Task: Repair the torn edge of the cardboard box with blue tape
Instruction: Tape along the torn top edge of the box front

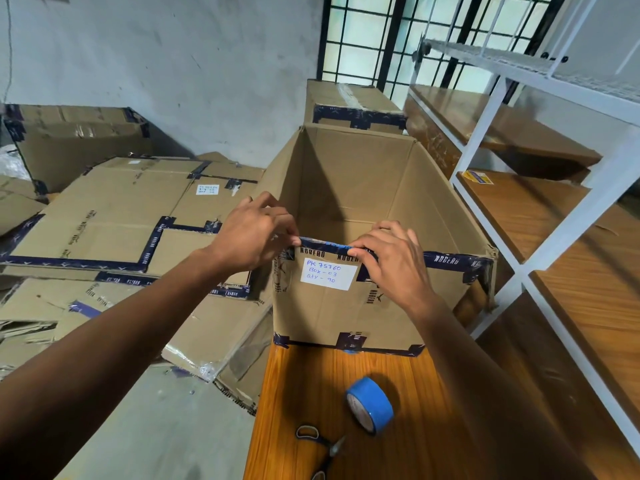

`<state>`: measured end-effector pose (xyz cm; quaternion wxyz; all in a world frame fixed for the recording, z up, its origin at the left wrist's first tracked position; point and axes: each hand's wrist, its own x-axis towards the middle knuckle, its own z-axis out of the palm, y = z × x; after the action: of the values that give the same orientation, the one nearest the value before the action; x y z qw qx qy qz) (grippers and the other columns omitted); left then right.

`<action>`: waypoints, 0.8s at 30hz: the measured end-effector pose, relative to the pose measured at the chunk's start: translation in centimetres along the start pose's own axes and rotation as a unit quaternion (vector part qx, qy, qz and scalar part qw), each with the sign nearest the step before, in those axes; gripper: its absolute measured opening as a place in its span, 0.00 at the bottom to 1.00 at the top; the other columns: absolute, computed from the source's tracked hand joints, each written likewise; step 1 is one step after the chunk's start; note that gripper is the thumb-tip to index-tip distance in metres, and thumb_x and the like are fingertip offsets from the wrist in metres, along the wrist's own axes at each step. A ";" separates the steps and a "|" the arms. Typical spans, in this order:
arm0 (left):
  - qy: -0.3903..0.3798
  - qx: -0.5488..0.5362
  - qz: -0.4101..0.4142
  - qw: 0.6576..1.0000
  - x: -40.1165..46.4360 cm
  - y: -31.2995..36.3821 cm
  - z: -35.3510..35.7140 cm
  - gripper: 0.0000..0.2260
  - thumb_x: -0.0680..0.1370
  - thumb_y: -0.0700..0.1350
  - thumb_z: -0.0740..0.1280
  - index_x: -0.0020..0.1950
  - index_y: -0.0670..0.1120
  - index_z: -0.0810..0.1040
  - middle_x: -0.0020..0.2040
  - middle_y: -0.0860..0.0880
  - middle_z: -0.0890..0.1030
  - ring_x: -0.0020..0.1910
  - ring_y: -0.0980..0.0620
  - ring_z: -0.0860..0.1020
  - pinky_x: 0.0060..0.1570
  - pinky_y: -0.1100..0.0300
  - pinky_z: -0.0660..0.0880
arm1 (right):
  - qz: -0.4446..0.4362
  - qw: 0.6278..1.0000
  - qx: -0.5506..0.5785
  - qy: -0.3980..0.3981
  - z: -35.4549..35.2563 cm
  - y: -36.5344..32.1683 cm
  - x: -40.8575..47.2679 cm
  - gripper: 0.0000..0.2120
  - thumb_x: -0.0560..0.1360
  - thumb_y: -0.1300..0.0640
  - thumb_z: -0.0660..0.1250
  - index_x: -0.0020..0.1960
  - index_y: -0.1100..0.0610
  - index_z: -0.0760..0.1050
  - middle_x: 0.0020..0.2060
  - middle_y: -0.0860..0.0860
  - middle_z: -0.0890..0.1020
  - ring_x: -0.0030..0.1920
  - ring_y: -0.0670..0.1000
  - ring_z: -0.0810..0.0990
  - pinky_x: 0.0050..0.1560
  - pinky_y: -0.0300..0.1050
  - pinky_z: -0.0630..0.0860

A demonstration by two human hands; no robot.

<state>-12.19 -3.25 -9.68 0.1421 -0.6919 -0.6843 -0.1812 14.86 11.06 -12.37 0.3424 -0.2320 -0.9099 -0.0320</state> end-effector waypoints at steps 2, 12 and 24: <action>-0.001 0.000 -0.003 1.000 -0.1 -0.3 -0.1 0.11 0.81 0.61 0.67 0.55 0.58 0.84 0.54 0.60 0.85 0.60 0.51 0.73 0.52 0.50 0.71 | 0.006 1.000 -0.002 -0.001 -0.1 0.3 -0.2 0.07 0.82 0.48 0.70 0.53 0.48 0.86 0.50 0.43 0.87 0.62 0.52 0.76 0.56 0.50 0.66; 0.011 -0.001 0.001 1.000 -0.9 -1.5 -0.1 0.09 0.81 0.59 0.71 0.56 0.56 0.83 0.53 0.57 0.84 0.60 0.51 0.72 0.53 0.51 0.68 | 0.022 0.999 -0.018 -0.015 -0.7 1.2 -0.9 0.10 0.83 0.47 0.68 0.57 0.49 0.86 0.51 0.44 0.87 0.60 0.51 0.76 0.55 0.54 0.69; -0.047 0.031 0.093 0.994 2.7 3.6 0.4 0.18 0.80 0.62 0.68 0.63 0.54 0.83 0.59 0.56 0.83 0.68 0.48 0.70 0.60 0.44 0.65 | -0.011 0.995 -0.032 -0.098 0.5 -3.3 3.3 0.14 0.79 0.43 0.69 0.60 0.49 0.83 0.58 0.42 0.84 0.63 0.51 0.75 0.58 0.52 0.67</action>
<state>-8.63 -0.72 -8.66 0.1471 -0.7555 -0.6284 -0.1131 10.91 9.59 -10.29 0.2440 -0.2347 -0.9400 -0.0419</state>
